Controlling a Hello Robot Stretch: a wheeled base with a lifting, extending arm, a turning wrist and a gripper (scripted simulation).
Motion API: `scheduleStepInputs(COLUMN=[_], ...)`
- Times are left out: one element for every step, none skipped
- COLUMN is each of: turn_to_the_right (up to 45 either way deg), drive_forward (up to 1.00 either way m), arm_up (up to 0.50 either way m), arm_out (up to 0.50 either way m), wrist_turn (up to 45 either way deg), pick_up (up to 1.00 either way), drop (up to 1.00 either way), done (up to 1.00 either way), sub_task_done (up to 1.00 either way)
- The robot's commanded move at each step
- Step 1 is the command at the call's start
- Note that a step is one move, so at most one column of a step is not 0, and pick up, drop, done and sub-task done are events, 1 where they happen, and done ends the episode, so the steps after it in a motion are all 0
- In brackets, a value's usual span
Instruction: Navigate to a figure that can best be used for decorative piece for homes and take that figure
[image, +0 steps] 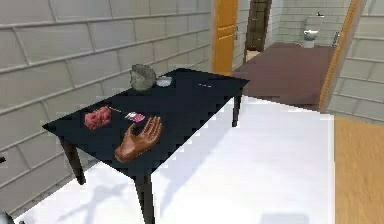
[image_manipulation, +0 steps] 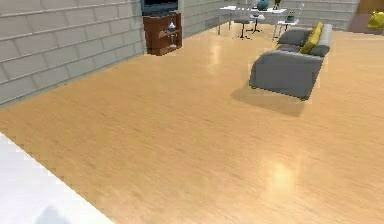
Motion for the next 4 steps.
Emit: scheduleStepInputs(turn_to_the_right=[3.0, 0.0, -45.0, -45.0], drive_forward=[0.0, 0.05, 0.0, 0.0], arm_up=[0.0, 0.0, 0.0, 0.0], arm_out=[0.0, 0.0, 0.0, 0.0], wrist_turn=[0.0, 0.0, 0.0, 0.0], pick_up=[0.0, 0.0, 0.0, 0.0], drop=[0.0, 0.0, 0.0, 0.0], done=[0.0, 0.0, 0.0, 0.0], sub_task_done=[0.0, 0.0, 0.0, 0.0])
